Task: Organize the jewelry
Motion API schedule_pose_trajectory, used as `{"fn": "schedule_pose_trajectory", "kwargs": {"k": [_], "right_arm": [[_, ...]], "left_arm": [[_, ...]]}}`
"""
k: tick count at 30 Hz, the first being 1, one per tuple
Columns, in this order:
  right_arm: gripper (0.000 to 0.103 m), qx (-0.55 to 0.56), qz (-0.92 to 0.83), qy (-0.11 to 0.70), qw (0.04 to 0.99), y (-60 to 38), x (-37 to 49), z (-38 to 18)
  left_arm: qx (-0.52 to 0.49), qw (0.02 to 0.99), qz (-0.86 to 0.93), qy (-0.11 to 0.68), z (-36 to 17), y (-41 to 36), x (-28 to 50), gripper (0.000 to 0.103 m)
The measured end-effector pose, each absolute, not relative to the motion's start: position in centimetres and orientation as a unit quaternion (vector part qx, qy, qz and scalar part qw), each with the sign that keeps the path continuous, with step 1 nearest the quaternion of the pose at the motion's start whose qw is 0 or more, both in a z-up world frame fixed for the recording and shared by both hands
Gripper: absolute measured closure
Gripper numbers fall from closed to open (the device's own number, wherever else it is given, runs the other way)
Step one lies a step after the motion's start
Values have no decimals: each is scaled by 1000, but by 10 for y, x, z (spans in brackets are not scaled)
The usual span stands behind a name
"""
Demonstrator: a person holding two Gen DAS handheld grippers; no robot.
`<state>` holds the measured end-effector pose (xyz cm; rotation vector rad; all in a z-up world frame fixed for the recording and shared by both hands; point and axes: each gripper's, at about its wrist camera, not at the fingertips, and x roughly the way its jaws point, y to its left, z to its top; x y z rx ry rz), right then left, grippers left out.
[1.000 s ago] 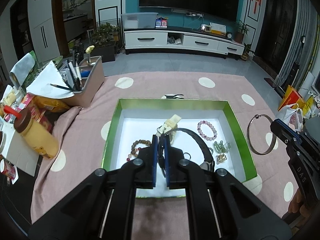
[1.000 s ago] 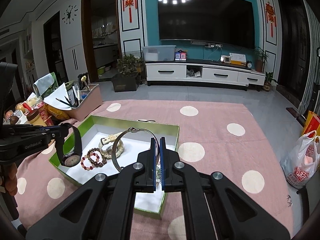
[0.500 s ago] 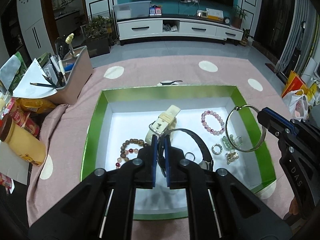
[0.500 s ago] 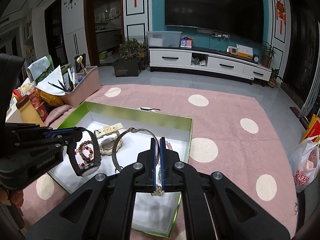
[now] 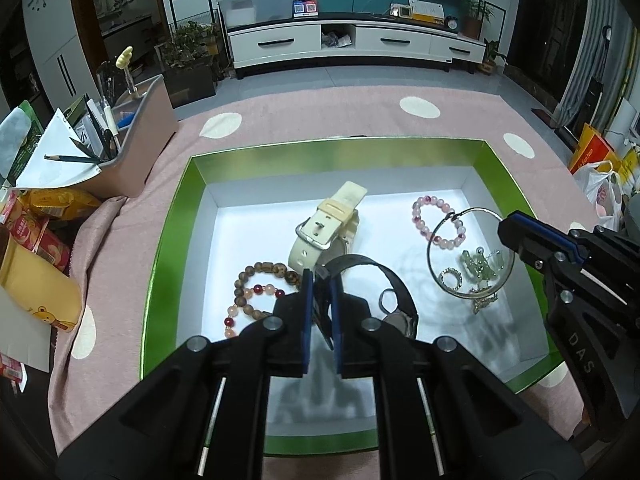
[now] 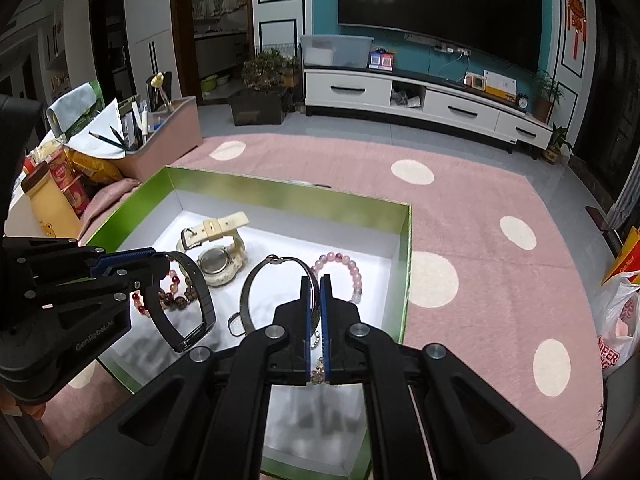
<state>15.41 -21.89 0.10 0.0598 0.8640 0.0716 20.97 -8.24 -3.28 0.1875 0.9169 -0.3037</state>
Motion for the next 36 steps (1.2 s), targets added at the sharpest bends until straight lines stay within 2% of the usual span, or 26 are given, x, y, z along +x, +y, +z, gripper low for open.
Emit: {"fn": "schedule_pose_trajectory", "kwargs": {"k": [13,17,22,24,26,28,29,30,34,35,36], "right_arm": [[99,27,40,434,900,-216,157,-5],[99,29,40,437,898,-216,157,-6],[99,29,38,438,898,-217,157,-4],[95,33,38,436,899,-218,156,0],[91,31,36,430,902,-220,153,8],[79,31,31,429,902,-222,151,17],[59,34,26,430,902,-225,150,24],[37,35,22,429,902,-226,149,31],[13,22,7,420,907,-228,145,61],[5,20,2,419,908,-229,144,68],[1,20,-3,420,907,-231,144,75]], "left_arm": [[103,876,-144,448,-41,-86,212,95],[104,875,-143,451,-42,-85,212,91],[104,876,-142,449,-41,-85,211,90],[105,876,-141,449,-39,-84,210,85],[103,878,-140,446,-34,-81,208,63],[102,883,-135,439,-25,-77,207,48],[101,884,-133,436,-19,-75,206,38],[100,886,-131,434,-13,-73,207,32],[106,894,-118,420,18,-65,203,12],[106,895,-114,419,27,-63,202,9],[106,896,-112,417,33,-62,201,8]]}}
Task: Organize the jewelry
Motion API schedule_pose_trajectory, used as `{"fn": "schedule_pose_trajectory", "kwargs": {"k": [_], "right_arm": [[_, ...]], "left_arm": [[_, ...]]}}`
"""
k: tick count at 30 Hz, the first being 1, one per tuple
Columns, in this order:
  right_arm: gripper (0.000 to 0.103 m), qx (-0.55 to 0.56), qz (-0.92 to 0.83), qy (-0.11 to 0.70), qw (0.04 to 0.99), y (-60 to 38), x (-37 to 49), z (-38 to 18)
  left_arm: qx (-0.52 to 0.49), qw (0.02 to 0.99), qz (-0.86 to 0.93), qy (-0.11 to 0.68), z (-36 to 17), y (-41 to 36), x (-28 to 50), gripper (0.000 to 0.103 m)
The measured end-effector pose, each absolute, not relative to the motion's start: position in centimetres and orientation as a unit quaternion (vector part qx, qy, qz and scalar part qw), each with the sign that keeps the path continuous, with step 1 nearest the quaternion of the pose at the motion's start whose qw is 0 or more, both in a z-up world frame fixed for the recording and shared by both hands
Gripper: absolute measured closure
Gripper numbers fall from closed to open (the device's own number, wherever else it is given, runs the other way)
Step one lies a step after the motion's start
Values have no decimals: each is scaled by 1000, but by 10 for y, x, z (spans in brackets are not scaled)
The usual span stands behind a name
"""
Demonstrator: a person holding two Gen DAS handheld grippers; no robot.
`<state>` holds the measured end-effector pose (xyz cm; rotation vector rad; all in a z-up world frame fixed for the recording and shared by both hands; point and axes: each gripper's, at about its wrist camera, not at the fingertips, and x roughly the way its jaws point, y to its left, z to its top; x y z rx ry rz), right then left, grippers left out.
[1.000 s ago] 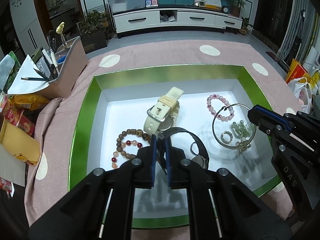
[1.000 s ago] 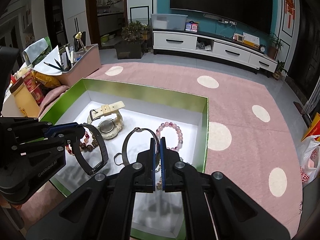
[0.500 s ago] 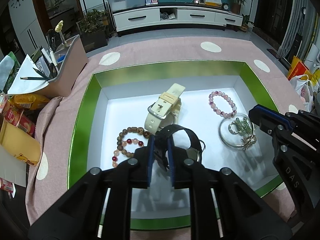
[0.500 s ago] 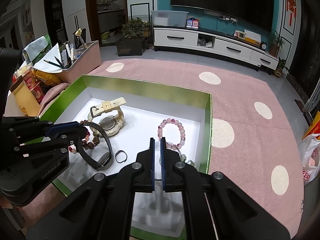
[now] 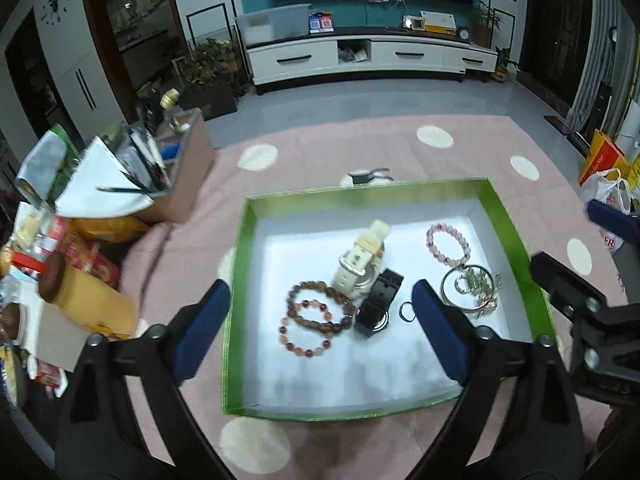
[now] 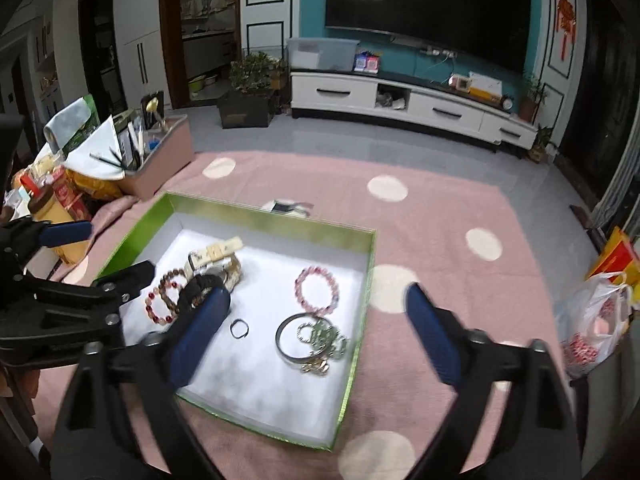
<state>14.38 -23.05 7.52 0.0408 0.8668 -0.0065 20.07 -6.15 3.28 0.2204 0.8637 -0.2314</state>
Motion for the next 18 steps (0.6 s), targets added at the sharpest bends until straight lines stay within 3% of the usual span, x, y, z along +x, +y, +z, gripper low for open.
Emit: {"fn": "schedule_pose_trajectory", "kwargs": {"k": [2,7,18], "right_arm": [[1,22,-5,435,900,-232,145,88],[1,32,-2,465,885,-232,147,110],[1,23,4,453,891,-224,138,139]], "left_arm": [[113,898,-99,413,49,-59,198,2],[113,902,-81,408,85,-52,191,2],[99,915,-81,384,127,-45,173,2]]}}
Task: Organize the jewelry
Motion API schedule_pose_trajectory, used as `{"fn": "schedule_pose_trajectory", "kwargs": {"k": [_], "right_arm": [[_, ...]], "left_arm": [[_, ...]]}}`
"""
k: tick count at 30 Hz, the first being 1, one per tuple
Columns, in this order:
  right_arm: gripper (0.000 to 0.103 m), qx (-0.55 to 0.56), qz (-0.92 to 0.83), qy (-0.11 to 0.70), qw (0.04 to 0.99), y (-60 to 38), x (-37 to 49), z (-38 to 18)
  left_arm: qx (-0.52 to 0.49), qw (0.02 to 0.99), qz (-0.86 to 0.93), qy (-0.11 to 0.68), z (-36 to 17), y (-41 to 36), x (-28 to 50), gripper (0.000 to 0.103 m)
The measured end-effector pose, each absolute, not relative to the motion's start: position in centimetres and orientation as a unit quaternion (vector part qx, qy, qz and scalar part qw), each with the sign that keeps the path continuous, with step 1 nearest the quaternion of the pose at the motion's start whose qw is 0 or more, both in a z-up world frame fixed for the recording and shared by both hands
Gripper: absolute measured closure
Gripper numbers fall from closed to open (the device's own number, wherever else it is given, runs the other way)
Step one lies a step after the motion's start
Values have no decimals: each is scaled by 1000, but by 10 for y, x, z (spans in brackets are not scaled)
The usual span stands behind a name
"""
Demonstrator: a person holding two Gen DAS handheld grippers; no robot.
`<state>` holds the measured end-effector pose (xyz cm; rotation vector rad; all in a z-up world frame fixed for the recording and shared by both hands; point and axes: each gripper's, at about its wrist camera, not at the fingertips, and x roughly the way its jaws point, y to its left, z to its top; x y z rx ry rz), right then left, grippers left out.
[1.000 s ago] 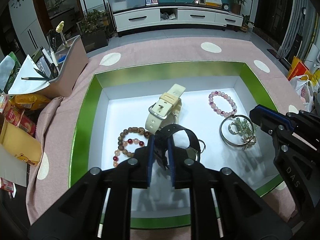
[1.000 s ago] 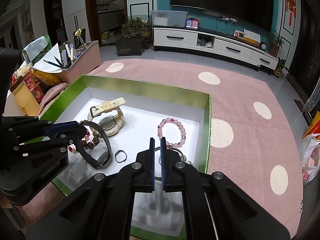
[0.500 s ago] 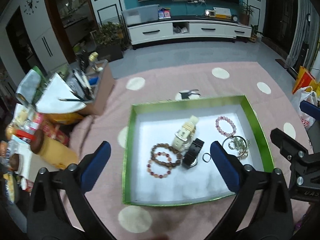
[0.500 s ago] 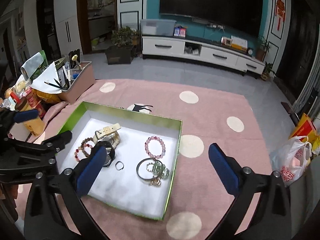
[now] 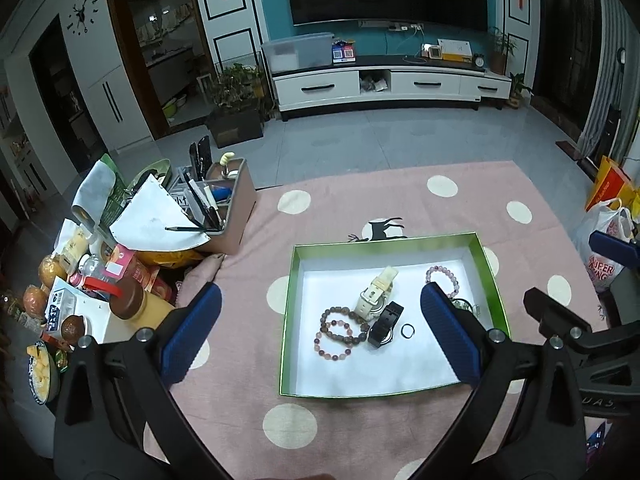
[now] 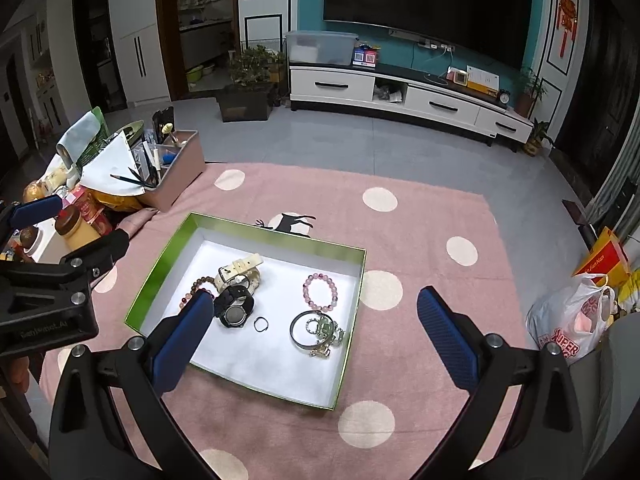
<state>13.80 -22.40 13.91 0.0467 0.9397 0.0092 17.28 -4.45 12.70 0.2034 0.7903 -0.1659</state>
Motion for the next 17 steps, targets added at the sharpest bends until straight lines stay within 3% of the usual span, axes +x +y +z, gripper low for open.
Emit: {"fn": "schedule_pose_trajectory", "kwargs": {"k": [17], "right_arm": [[1,27,6,461,887,-224,142,134]], "left_arm": [[95,912,-53,396,119,-37,185,2]]}}
